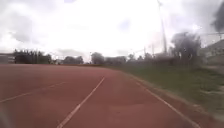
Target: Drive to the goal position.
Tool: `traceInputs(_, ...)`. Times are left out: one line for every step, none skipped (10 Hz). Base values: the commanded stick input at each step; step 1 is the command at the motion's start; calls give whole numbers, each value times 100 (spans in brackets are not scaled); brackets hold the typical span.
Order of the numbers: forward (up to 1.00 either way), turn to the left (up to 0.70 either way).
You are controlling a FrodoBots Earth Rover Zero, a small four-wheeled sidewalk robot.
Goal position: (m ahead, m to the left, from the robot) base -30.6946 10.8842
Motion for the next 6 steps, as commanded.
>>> traceInputs(0,70)
traceInputs(0,70)
traceInputs(0,70)
traceInputs(0,70)
traceInputs(0,70)
traceInputs(0,70)
